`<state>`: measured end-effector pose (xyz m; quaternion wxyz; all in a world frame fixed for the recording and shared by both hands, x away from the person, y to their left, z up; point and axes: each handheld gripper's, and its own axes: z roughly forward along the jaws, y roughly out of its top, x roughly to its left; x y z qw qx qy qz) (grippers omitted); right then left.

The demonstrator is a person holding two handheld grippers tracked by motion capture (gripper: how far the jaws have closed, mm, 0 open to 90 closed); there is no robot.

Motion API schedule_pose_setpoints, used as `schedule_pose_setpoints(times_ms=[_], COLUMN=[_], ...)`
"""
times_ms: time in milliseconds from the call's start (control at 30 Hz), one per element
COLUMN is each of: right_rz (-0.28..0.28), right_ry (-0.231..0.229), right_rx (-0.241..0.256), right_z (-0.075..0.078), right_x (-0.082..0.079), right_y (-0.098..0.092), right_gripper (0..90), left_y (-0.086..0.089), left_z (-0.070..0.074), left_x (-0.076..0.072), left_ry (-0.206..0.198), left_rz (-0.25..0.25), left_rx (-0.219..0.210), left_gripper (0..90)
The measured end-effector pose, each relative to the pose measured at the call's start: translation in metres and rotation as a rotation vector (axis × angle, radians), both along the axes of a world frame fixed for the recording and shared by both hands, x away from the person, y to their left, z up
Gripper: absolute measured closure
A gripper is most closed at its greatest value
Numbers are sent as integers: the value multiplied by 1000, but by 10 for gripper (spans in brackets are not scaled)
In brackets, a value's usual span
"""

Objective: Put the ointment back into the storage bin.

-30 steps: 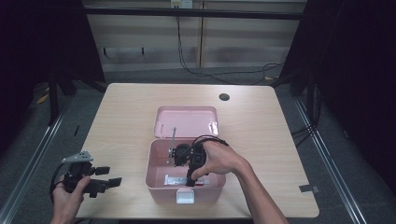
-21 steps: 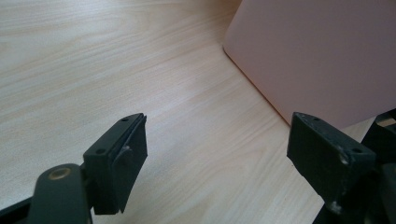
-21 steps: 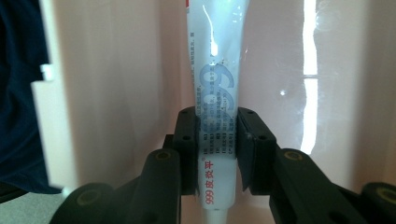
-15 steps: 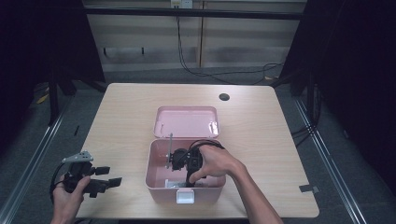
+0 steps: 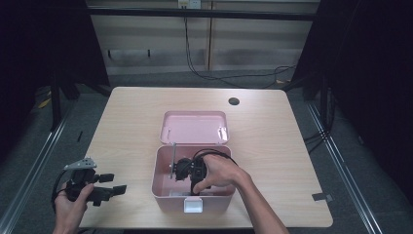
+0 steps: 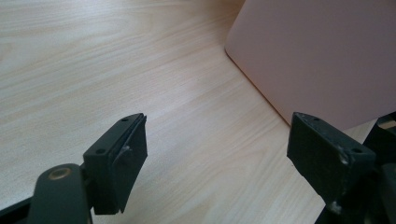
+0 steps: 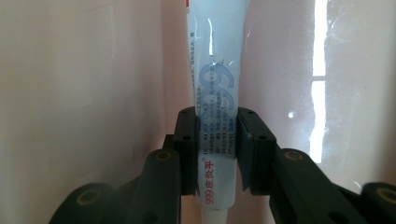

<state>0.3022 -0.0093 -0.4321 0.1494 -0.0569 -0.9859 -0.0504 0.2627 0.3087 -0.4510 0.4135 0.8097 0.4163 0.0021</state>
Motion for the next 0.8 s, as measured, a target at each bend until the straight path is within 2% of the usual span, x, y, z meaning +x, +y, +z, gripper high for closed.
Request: schedule_pose_setpoints(times_ms=[267, 700, 800], right_rz=[1, 6, 25], right_ry=[2, 17, 29], right_rx=[2, -30, -23], right_z=[-3, -12, -17], right_x=[0, -3, -4], right_y=[1, 5, 6], right_gripper=[715, 713, 713], left_y=[0, 0, 0], left_z=[0, 0, 0], left_x=[0, 0, 0], left_ry=[1, 3, 2], left_rz=[0, 2, 3], left_rx=[3, 2, 4], left_gripper=[200, 200, 200])
